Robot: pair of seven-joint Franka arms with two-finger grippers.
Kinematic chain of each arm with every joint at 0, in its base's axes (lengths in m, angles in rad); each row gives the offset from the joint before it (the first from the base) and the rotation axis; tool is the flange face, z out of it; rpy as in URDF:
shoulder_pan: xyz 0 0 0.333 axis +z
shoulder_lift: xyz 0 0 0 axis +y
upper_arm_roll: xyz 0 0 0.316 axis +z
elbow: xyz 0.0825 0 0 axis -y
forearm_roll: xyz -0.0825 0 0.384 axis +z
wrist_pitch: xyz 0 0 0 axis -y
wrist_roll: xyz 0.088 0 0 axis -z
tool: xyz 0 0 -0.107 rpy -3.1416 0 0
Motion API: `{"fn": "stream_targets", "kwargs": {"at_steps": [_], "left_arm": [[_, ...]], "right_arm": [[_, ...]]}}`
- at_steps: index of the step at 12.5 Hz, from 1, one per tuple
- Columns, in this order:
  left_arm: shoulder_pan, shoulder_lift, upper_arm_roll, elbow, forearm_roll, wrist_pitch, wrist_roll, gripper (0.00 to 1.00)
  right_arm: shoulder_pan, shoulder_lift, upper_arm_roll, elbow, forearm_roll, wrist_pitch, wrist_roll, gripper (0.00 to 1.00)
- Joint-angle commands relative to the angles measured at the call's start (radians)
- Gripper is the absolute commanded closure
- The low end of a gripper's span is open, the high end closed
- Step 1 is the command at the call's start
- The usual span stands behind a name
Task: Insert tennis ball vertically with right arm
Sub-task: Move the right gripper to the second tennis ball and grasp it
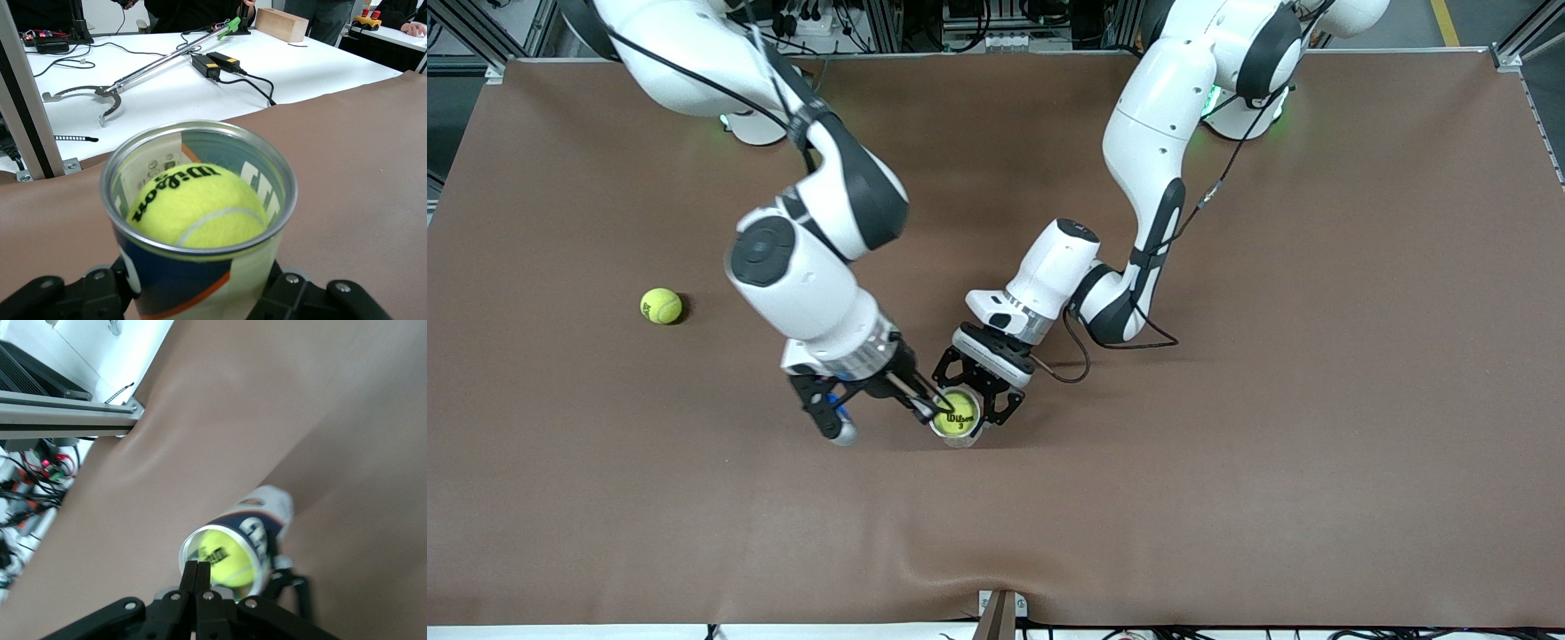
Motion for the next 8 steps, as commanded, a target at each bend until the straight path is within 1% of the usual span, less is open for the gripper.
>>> {"fn": "stream_targets", "kwargs": {"at_steps": [1, 2, 3, 5, 6, 8], "left_arm": [[-0.011, 0.033, 0.018, 0.035, -0.018, 0.015, 0.001, 0.23], [-0.011, 0.033, 0.018, 0.035, -0.018, 0.015, 0.001, 0.23], [-0.009, 0.033, 0.018, 0.035, -0.018, 0.015, 0.001, 0.23], [-0.011, 0.033, 0.018, 0.037, -0.018, 0.015, 0.001, 0.23], [-0.011, 0.033, 0.018, 0.035, -0.018, 0.015, 0.001, 0.23], [-0.011, 0.033, 0.018, 0.035, -0.018, 0.015, 0.001, 0.24]], "right_arm": [[-0.117, -0.095, 0.005, -0.036, 0.011, -0.194, -0.361, 0.76], [-0.160, -0.140, -0.005, -0.084, 0.010, -0.265, -0.508, 0.60], [-0.196, -0.187, -0.018, -0.154, 0.007, -0.290, -0.650, 0.45], [-0.268, -0.296, -0.050, -0.339, 0.004, -0.287, -0.906, 0.11], [-0.288, -0.334, -0.071, -0.409, 0.001, -0.287, -1.006, 0.02], [-0.316, -0.400, -0.131, -0.544, -0.025, -0.285, -1.173, 0.00]]}}
